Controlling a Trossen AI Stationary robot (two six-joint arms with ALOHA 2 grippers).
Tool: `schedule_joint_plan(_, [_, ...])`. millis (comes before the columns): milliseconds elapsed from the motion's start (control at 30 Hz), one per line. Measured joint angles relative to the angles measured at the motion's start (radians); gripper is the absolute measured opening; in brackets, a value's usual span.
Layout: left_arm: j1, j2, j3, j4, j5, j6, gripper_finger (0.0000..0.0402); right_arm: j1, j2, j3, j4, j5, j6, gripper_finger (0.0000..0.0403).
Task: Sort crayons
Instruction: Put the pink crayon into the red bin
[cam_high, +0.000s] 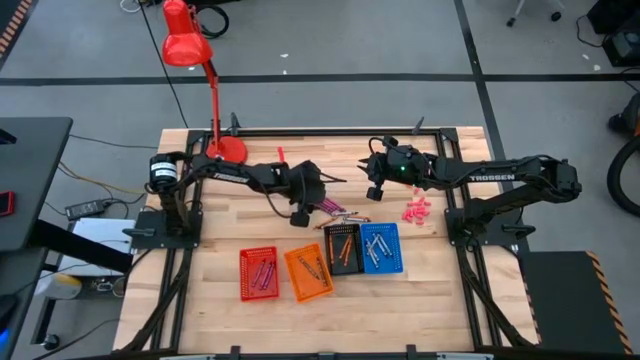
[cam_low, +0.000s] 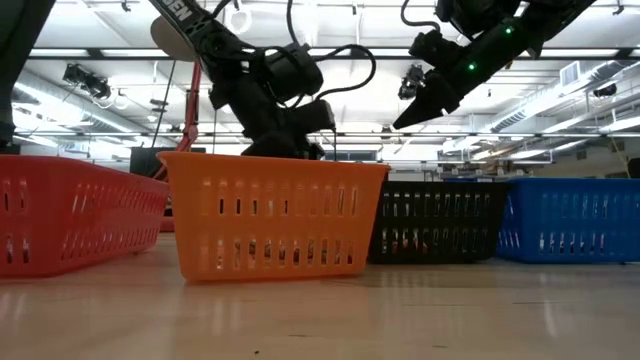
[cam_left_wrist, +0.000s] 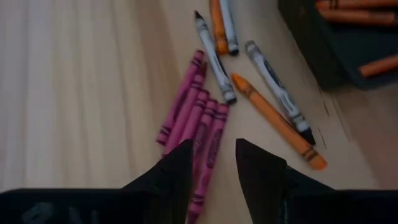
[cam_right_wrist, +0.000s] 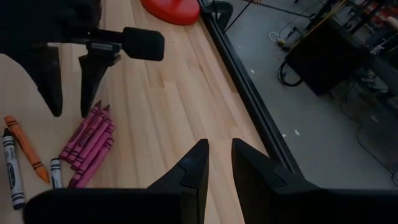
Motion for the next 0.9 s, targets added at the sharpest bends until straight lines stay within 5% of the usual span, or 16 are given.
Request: schedule_joint_plan(900, [-0.003,0.111,-0.048,0.126,0.006,-0.032,0.0132,0.000,0.000,0.000,0.000,-0.004,-0.002,0.0075])
